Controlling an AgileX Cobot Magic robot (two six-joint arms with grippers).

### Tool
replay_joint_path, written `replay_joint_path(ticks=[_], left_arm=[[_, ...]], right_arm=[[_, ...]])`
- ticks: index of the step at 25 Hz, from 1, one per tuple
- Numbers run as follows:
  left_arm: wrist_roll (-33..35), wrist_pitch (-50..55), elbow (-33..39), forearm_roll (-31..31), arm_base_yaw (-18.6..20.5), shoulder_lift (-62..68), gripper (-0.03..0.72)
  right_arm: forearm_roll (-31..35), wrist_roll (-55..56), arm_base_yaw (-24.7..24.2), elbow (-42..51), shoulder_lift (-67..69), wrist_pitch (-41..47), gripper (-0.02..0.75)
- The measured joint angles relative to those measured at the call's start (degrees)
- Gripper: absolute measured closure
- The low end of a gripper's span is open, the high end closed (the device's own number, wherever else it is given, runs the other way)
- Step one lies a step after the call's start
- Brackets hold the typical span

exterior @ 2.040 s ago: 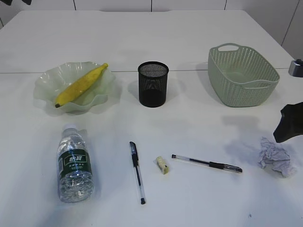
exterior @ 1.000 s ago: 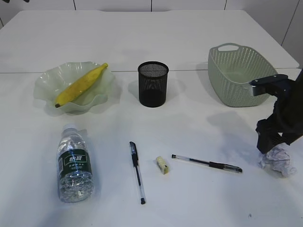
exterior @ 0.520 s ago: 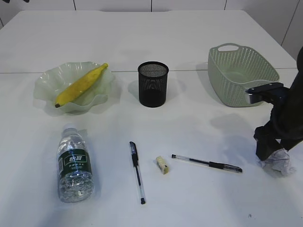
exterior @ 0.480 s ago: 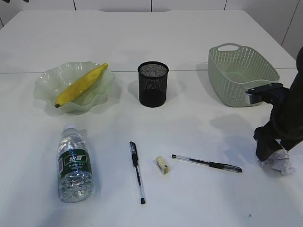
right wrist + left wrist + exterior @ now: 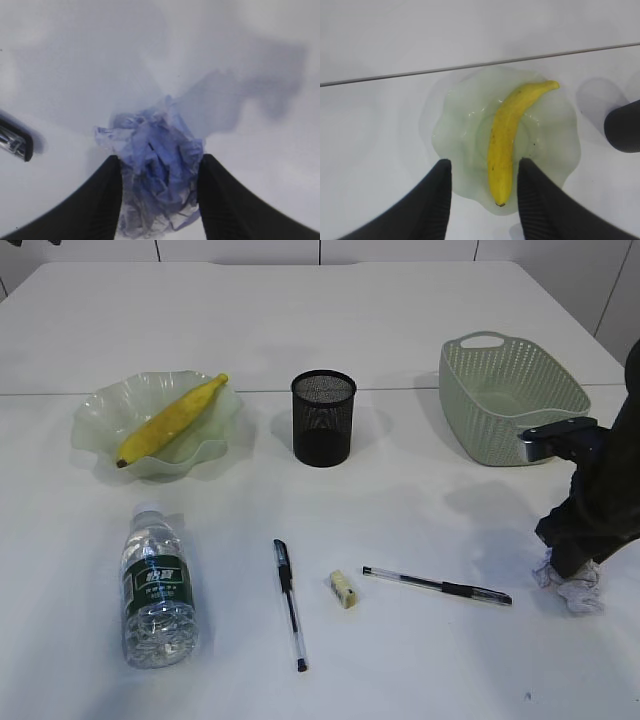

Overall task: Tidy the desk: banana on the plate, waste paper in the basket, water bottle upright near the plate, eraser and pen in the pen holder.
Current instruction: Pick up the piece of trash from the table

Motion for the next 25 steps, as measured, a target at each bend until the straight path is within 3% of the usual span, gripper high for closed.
replay_joint_path(ticks=[10,25], left_arm=[[0.0,0.0,0.0,-0.09,0.0,-1.11,0.385],[0.0,0.0,0.0,-0.28,0.0,-1.19,0.391]], right_arm=[[-1.09,0.67,0.0,-0.26,1.69,0.85,0.668],[0.69,2.92,0.0,-4.99,2.01,10.55,0.693]])
